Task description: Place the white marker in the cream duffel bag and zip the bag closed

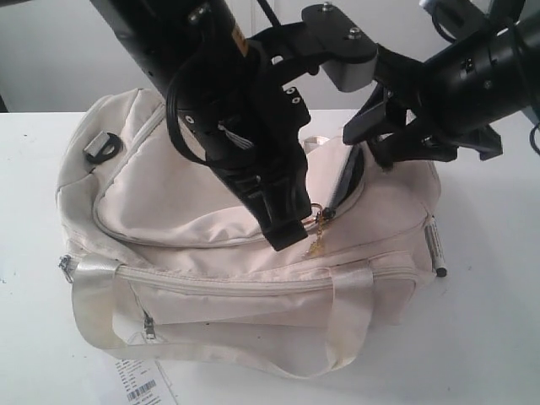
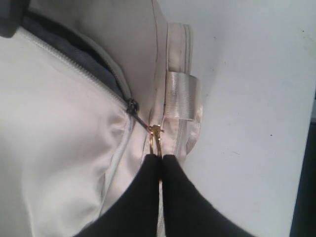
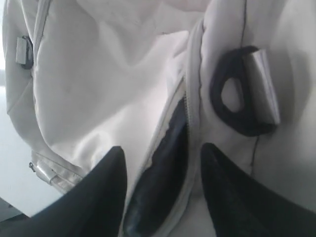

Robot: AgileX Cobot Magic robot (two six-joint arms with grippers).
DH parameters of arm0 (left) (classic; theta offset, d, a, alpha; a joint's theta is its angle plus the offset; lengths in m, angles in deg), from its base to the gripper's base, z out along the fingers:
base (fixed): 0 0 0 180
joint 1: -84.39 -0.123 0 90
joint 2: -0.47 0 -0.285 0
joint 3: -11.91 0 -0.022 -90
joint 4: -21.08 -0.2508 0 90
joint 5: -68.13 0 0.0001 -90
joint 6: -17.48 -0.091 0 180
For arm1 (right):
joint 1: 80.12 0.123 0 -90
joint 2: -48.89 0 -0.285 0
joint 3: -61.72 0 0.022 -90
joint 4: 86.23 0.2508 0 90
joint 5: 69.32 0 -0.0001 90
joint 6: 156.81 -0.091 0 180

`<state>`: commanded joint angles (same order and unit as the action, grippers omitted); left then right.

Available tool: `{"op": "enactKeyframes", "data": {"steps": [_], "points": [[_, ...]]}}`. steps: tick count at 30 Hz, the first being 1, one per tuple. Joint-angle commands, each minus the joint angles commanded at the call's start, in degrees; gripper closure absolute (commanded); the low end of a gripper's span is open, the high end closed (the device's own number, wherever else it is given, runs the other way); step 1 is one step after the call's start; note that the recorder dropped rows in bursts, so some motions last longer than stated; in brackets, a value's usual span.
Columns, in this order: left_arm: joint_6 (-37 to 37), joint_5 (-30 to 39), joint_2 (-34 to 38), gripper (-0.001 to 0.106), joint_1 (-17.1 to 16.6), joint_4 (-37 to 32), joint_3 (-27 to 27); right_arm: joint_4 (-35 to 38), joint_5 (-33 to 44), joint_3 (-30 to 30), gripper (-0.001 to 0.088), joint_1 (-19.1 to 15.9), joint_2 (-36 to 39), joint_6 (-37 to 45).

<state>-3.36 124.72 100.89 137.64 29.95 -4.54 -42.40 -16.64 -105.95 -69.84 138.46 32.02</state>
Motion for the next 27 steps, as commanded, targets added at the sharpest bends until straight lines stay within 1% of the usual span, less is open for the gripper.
{"op": "enactKeyframes", "data": {"steps": [5,9,13,17,21,24,26,27], "points": [[0.1,-0.1,0.0,0.105,0.0,0.0,0.0,3.6,-0.5,1.1,0.0422,0.1,0.0,1.6],[0.1,-0.6,0.0,0.105,0.0,0.3,0.0,3.7,-2.9,1.1,0.0424,1.3,0.0,1.7],[0.1,-0.6,0.0,0.105,0.0,0.4,0.0,4.1,-5.0,1.1,0.0452,3.2,0.2,1.7],[0.1,-0.6,0.0,0.105,0.0,0.4,0.0,3.2,-6.7,1.1,0.0454,3.6,0.5,1.8],[0.1,-0.6,0.0,0.105,0.0,0.6,0.0,0.2,-6.5,1.1,0.0454,3.6,1.2,1.8],[0.1,-0.6,0.0,0.105,0.0,0.9,0.0,0.0,-6.2,1.5,0.0454,3.6,2.2,1.5],[0.1,-0.9,0.0,0.105,0.0,0.9,0.0,0.0,-6.3,1.5,0.0486,3.6,3.2,1.5],[0.1,-0.9,0.0,0.105,0.0,0.9,0.0,0.0,-6.5,1.5,0.0529,3.6,3.5,1.5]]}}
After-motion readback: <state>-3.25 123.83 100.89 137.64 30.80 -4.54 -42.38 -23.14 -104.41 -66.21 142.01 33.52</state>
